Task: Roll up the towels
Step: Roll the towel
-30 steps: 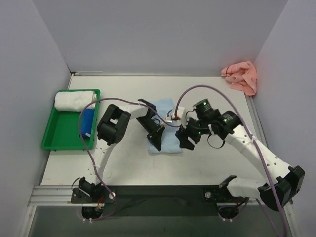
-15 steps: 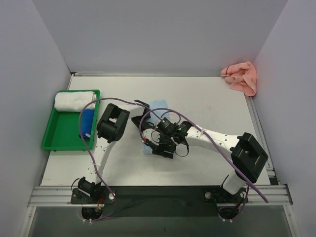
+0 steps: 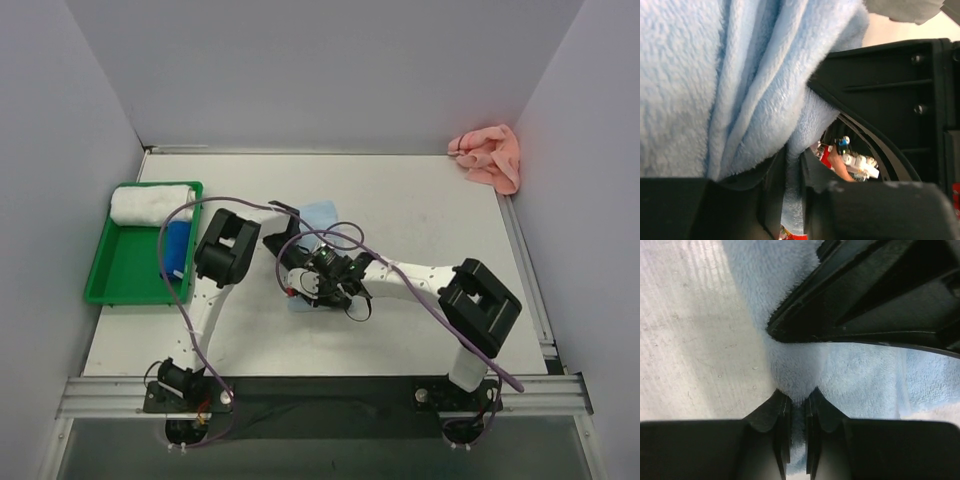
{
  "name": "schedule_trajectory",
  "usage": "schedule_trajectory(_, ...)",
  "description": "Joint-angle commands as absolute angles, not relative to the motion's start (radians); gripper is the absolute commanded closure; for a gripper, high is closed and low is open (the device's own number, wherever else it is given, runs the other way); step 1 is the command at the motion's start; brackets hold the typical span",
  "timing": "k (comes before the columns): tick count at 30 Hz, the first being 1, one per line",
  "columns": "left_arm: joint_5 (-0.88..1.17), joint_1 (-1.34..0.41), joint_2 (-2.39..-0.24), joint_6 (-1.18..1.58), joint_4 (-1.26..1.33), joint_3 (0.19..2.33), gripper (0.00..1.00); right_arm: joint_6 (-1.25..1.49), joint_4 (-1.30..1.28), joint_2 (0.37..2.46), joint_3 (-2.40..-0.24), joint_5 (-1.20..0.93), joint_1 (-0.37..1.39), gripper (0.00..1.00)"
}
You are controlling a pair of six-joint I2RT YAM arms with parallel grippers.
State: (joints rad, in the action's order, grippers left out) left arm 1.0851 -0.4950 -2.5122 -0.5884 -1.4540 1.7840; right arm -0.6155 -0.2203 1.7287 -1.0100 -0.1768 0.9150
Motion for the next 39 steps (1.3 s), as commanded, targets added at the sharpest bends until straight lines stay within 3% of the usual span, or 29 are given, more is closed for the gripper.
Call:
schedule_trajectory(1, 1.029, -0.433, -2.465, -0.669, -1.384, 1.743, 0.71, -0.612, -0.345, 1.727, -1.029, -0.248, 0.905, 1.00)
schedule_trajectory(8, 1.071, -0.263, -2.346, -0.632, -1.368, 1.784, 0.60, -0.592, -0.544, 1.799, -1.167, -0.468, 0.805, 1.00)
schedule_trajectory(9, 1.086, -0.235, -2.324, -0.629, -1.370, 1.795, 0.55, -0.592, -0.563, 1.824, -1.186, -0.486, 0.784, 1.00)
schedule_trajectory(17, 1.189, -0.015, -2.119, -0.640, -1.356, 1.845, 0.51, -0.568, -0.726, 1.968, -1.359, -0.725, 0.693, 1.00)
schedule_trajectory(18, 1.165, -0.014, -2.047, -0.643, -1.315, 1.800, 0.45, -0.566, -0.732, 1.974, -1.368, -0.735, 0.687, 1.00)
schedule_trajectory(28, 0.836, -0.147, -1.597, -0.603, -0.927, 1.324, 0.39, -0.517, -0.767, 2.003, -1.319, -0.867, 0.667, 1.00)
schedule_trajectory(32, 0.708, -0.204, -1.516, -0.644, -0.865, 1.264, 0.36, -0.476, -0.746, 2.031, -1.309, -0.931, 0.644, 1.00)
schedule_trajectory(39, 0.663, -0.239, -1.477, -0.664, -0.818, 1.240, 0.35, -0.425, -0.747, 2.103, -1.374, -0.943, 0.618, 1.00)
